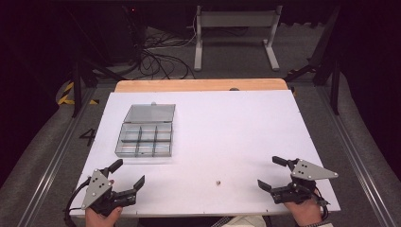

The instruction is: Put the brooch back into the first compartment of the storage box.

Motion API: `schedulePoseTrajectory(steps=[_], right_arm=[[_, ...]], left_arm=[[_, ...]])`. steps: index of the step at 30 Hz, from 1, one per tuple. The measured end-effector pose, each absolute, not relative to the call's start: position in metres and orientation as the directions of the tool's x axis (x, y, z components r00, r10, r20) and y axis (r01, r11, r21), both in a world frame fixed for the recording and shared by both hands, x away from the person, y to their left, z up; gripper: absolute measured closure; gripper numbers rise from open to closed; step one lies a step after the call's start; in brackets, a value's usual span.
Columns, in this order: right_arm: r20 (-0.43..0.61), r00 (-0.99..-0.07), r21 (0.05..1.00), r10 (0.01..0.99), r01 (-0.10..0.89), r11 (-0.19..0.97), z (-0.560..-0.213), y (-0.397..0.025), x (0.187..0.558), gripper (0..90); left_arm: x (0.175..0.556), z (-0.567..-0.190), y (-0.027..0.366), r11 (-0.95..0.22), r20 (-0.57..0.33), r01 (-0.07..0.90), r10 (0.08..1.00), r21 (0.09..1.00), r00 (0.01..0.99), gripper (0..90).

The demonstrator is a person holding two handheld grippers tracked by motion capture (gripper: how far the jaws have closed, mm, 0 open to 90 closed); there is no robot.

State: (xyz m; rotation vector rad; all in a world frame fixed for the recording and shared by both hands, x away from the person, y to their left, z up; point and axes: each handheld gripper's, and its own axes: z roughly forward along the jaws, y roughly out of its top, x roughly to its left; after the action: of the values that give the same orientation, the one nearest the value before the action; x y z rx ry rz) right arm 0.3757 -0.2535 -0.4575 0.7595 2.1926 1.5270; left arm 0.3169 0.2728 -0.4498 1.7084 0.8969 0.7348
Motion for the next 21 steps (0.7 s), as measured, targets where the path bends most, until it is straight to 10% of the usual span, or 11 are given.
schedulePoseTrajectory(steps=[21], right_arm=[[0.023,-0.797,0.933,0.604,0.234,0.272,-0.4574,-0.2535,0.3761,6.1]], left_arm=[[0.3155,-0.4482,0.2708,-0.232,0.093,0.204,0.844,0.951,0.527,12.4]])
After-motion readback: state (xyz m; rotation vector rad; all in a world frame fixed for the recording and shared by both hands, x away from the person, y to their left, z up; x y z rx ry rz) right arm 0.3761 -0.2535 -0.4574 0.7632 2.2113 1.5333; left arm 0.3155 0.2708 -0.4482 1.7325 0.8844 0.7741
